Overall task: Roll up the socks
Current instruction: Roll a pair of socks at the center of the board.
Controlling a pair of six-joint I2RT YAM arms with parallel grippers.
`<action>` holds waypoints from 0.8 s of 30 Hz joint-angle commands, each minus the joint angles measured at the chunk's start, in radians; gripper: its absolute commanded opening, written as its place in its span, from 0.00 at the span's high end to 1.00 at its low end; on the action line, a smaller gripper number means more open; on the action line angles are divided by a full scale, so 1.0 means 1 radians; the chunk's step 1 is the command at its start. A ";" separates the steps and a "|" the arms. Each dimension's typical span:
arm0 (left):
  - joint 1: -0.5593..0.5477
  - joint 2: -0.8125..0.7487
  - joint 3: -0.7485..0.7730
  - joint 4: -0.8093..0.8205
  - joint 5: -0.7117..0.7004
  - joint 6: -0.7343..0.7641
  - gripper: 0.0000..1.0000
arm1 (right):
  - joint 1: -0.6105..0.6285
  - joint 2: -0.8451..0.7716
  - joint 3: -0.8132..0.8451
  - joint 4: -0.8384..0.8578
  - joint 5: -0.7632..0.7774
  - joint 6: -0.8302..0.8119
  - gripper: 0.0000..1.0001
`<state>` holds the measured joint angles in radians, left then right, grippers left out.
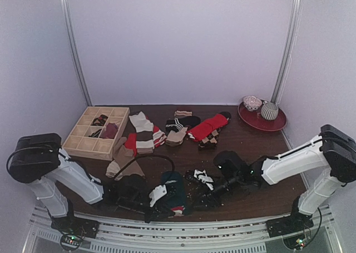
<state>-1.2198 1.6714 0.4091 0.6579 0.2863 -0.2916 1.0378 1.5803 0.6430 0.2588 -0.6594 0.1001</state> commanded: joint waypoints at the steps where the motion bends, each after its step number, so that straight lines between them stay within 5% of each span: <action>1: 0.029 0.002 -0.001 -0.191 0.081 -0.110 1.00 | 0.144 -0.124 -0.063 0.112 0.353 -0.291 0.53; 7: 0.088 0.011 -0.014 -0.188 0.165 -0.199 1.00 | 0.325 -0.039 -0.078 0.228 0.643 -0.533 0.47; 17: 0.094 0.019 -0.031 -0.134 0.232 -0.222 1.00 | 0.338 0.107 -0.041 0.312 0.744 -0.588 0.46; 24: 0.094 0.034 -0.032 -0.134 0.242 -0.215 1.00 | 0.339 0.152 -0.012 0.320 0.679 -0.613 0.48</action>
<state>-1.1252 1.6688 0.4057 0.6041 0.5072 -0.4995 1.3705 1.6985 0.5953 0.5495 0.0307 -0.4885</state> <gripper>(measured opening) 0.037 0.530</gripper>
